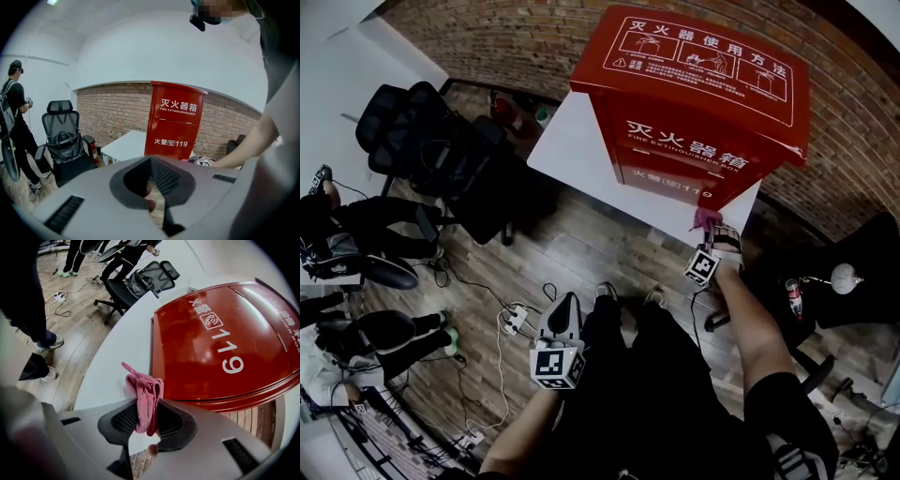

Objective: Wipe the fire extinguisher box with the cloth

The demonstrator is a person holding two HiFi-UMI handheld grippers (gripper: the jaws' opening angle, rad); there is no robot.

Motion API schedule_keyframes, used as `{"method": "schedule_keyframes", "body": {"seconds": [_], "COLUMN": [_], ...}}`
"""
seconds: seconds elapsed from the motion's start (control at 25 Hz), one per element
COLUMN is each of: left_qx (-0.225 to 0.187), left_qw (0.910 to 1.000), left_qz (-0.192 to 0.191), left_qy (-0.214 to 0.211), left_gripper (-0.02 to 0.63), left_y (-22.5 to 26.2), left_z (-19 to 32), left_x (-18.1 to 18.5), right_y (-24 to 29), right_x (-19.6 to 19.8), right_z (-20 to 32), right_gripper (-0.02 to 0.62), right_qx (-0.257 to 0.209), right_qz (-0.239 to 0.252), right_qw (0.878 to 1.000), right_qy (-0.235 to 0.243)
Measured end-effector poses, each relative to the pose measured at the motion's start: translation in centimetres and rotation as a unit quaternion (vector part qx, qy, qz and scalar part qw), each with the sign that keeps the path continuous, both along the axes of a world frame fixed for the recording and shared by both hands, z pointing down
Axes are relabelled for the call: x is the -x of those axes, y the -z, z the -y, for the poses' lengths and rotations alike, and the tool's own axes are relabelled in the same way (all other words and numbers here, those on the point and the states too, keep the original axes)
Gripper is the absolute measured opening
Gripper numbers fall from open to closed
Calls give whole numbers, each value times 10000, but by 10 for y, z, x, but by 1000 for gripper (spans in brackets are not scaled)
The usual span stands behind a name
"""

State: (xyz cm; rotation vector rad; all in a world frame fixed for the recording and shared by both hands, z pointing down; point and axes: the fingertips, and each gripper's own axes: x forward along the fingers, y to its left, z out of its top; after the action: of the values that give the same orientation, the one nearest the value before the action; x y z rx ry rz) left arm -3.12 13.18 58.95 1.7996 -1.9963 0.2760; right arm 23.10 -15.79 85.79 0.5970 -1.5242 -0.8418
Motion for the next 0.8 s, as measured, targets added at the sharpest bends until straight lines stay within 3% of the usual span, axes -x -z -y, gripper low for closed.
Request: {"method": "schedule_keyframes", "body": {"seconds": [0.8], "left_qx": [-224], "left_qw": [9976], "left_qz": [-95], "left_qy": [-652], "left_gripper": [34], "left_y": [17], "left_z": [37], "left_x": [-9], "right_y": [67], "right_x": [0], "right_z": [0], "right_gripper": [103], "right_qx": [-426], "right_qz": [311], "right_qw": [9986], "right_qy": [-85]}}
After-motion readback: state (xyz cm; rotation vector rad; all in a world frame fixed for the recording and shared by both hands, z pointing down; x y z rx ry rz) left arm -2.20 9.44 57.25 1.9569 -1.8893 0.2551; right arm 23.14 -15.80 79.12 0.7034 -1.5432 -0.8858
